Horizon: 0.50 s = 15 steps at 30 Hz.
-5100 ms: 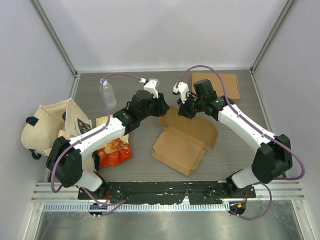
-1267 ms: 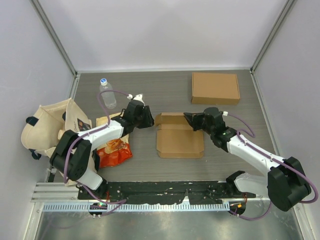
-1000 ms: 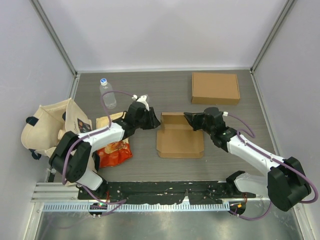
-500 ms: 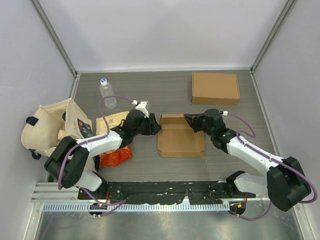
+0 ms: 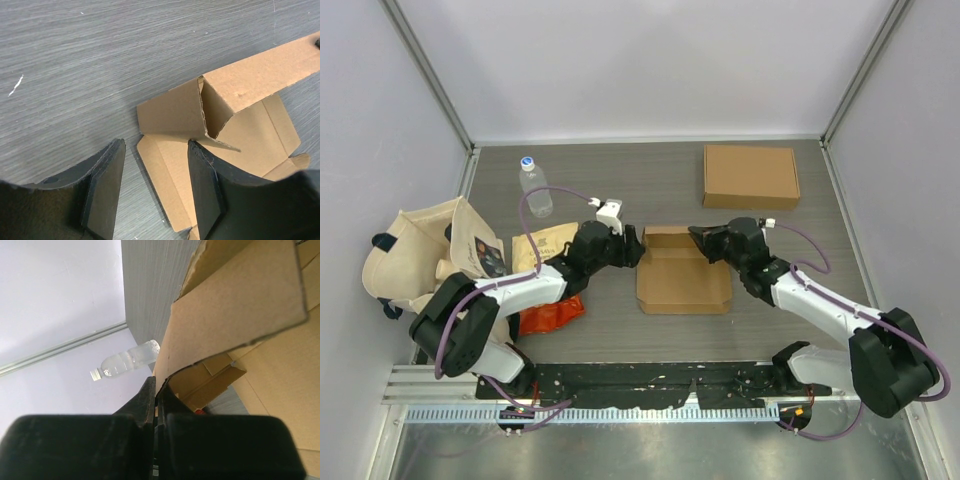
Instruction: Fold the paper box
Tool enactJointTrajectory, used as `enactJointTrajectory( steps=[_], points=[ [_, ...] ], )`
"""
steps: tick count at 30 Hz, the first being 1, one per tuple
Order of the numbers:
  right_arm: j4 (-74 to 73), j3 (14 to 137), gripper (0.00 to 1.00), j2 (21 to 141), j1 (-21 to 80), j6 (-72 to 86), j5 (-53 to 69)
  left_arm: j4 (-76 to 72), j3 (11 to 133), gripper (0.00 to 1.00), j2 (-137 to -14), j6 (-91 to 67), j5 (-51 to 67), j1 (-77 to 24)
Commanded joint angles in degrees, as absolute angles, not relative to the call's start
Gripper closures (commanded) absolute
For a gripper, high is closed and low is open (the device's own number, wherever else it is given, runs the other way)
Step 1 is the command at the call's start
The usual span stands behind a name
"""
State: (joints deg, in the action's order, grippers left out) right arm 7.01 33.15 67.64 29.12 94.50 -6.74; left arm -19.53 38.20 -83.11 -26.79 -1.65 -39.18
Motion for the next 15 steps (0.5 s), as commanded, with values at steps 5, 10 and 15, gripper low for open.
enactJointTrajectory(
  steps=[5, 10, 15],
  points=[
    [9.39, 35.25, 0.99, 70.05, 29.27, 86.41, -8.79, -22.77, 37.88, 0.46, -80.25, -22.57, -5.88, -39.90],
    [12.75, 33.48, 0.98, 69.78, 29.18, 81.22, -9.84, -23.11, 36.39, 0.42, -80.59, -24.78, -4.66, -39.47],
    [13.44, 33.31, 0.97, 71.98, 29.27, 79.45, -10.02, -28.47, 35.25, 0.40, -82.44, -24.44, 1.39, -37.71]
  ],
)
